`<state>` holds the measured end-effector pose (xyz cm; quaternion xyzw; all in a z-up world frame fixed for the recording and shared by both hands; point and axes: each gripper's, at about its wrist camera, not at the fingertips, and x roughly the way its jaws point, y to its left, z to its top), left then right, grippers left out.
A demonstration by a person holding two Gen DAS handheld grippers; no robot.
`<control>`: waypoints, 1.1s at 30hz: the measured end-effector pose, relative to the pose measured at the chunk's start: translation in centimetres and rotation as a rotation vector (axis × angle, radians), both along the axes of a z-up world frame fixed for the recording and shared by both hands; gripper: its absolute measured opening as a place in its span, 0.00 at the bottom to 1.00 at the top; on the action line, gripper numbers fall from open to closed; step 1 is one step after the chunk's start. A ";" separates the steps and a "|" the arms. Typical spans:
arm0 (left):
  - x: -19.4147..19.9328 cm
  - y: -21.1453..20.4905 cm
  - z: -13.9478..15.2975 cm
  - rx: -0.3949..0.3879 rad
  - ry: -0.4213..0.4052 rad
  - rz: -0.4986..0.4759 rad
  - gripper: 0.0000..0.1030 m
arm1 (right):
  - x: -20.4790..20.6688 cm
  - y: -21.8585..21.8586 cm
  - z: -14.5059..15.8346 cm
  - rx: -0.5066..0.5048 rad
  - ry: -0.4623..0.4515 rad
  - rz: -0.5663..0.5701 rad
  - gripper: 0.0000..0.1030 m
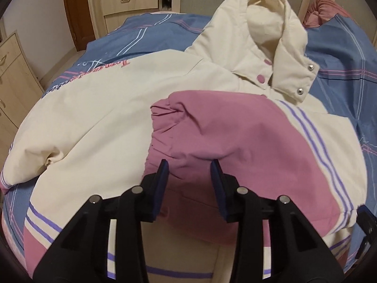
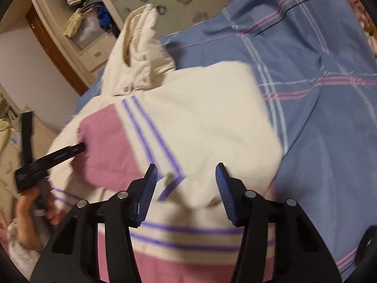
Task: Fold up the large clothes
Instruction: 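Open the right tool to lay the sleeve on the jacket front, then grasp the other pink sleeve cuff with the left tool and fold it across the front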
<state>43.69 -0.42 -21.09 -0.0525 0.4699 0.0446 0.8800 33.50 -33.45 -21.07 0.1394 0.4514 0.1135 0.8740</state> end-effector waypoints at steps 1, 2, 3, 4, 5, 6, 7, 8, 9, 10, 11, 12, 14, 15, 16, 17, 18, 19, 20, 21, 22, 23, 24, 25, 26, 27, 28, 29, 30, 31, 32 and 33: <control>0.4 0.0 -0.3 0.013 0.006 0.001 0.38 | 0.1 0.5 -0.4 -0.025 0.009 0.011 0.52; 1.0 -0.2 -0.6 0.036 0.009 0.001 0.38 | 0.3 1.0 -0.7 -0.041 0.012 0.011 0.52; 1.9 -0.9 -0.8 0.079 0.008 -0.007 0.38 | 1.2 1.2 -1.6 -0.044 0.028 -0.003 0.52; 2.7 -1.5 -0.9 0.118 0.002 -0.016 0.38 | 2.2 1.4 -2.4 -0.042 0.049 -0.019 0.52; 3.4 -2.1 -0.9 0.148 -0.001 -0.024 0.38 | 3.5 1.7 -3.5 -0.058 0.065 -0.039 0.52; 4.2 -2.7 -1.0 0.179 0.004 -0.033 0.39 | 4.3 1.6 -4.1 -0.068 0.067 -0.051 0.52; 4.6 -2.9 -1.0 0.186 0.011 -0.034 0.39 | 4.9 1.7 -4.6 -0.078 0.065 -0.064 0.52; 4.6 -2.8 -0.9 0.179 0.014 -0.031 0.39 | 4.9 2.0 -4.6 -0.091 0.066 -0.069 0.52; 4.3 -2.4 -0.4 0.149 0.012 -0.028 0.41 | 4.5 2.0 -4.1 -0.098 0.068 -0.060 0.52; 3.6 -1.9 0.3 0.105 -0.004 -0.029 0.45 | 3.9 2.0 -3.3 -0.084 0.060 -0.043 0.52; 2.7 -1.3 1.1 0.059 -0.033 -0.028 0.55 | 3.2 1.9 -2.6 -0.057 0.042 -0.032 0.52; 1.5 -0.7 1.9 0.029 -0.075 -0.019 0.64 | 2.0 1.5 -1.3 -0.011 -0.018 -0.021 0.52; 0.2 -0.1 2.8 0.015 -0.128 -0.005 0.69 | 0.9 1.4 0.3 -0.023 -0.097 -0.032 0.53; 0.0 -0.2 2.5 0.018 -0.120 -0.007 0.69 | 0.9 1.6 0.7 -0.079 -0.127 -0.058 0.53; 0.1 -0.4 1.9 0.028 -0.093 -0.016 0.69 | 1.5 1.9 0.3 -0.111 -0.115 -0.068 0.54; 0.5 -0.7 0.8 0.041 -0.038 -0.032 0.69 | 2.5 2.3 -0.9 -0.137 -0.067 -0.069 0.57; 0.5 -0.8 0.0 0.049 -0.006 -0.039 0.69 | 3.5 2.7 -2.7 -0.150 -0.021 -0.061 0.61; -0.1 -0.4 -0.1 0.028 -0.019 -0.046 0.69 | 3.9 3.0 -4.1 -0.167 -0.021 -0.043 0.65; -1.2 0.3 0.2 -0.020 -0.047 -0.060 0.70 | 3.5 3.8 -4.8 -0.211 -0.084 -0.023 0.72; -2.2 1.1 0.7 -0.074 -0.067 -0.070 0.77 | 2.8 4.5 -5.0 -0.234 -0.129 0.005 0.86; -3.6 2.5 1.3 -0.130 -0.087 -0.063 0.83 | 2.3 5.3 -5.0 -0.250 -0.157 0.041 0.94; -5.1 4.5 1.9 -0.184 -0.114 -0.033 0.91 | 1.9 5.9 -5.0 -0.274 -0.177 0.065 0.99; -6.7 6.8 2.4 -0.239 -0.141 0.013 0.93 | 1.7 6.4 -4.9 -0.308 -0.193 0.066 0.99; -8.1 9.5 2.8 -0.299 -0.161 0.064 0.95 | 1.7 6.5 -5.0 -0.313 -0.195 0.065 0.99; -9.3 12.2 3.0 -0.361 -0.176 0.119 0.98 | 1.8 6.2 -5.2 -0.298 -0.188 0.065 0.99; -10.9 16.0 2.9 -0.455 -0.191 0.205 0.98 | 1.9 6.0 -5.3 -0.278 -0.182 0.065 0.99; -12.2 19.6 2.3 -0.548 -0.197 0.298 0.98 | 1.9 5.6 -5.3 -0.249 -0.178 0.063 0.99; -13.9 23.9 1.1 -0.661 -0.200 0.428 0.98 | 1.9 5.4 -5.3 -0.235 -0.179 0.061 0.99; -15.3 26.8 0.1 -0.734 -0.202 0.529 0.98 | 1.7 5.3 -5.2 -0.227 -0.184 0.060 0.99; -16.8 29.9 -1.2 -0.797 -0.206 0.642 0.98 | 1.6 5.3 -5.2 -0.231 -0.187 0.059 0.99; -17.8 32.0 -2.1 -0.831 -0.210 0.711 0.98 | 1.7 5.4 -5.3 -0.239 -0.188 0.057 0.99; -18.6 34.1 -3.1 -0.865 -0.216 0.768 0.98 | 1.8 5.6 -5.1 -0.247 -0.187 0.057 0.99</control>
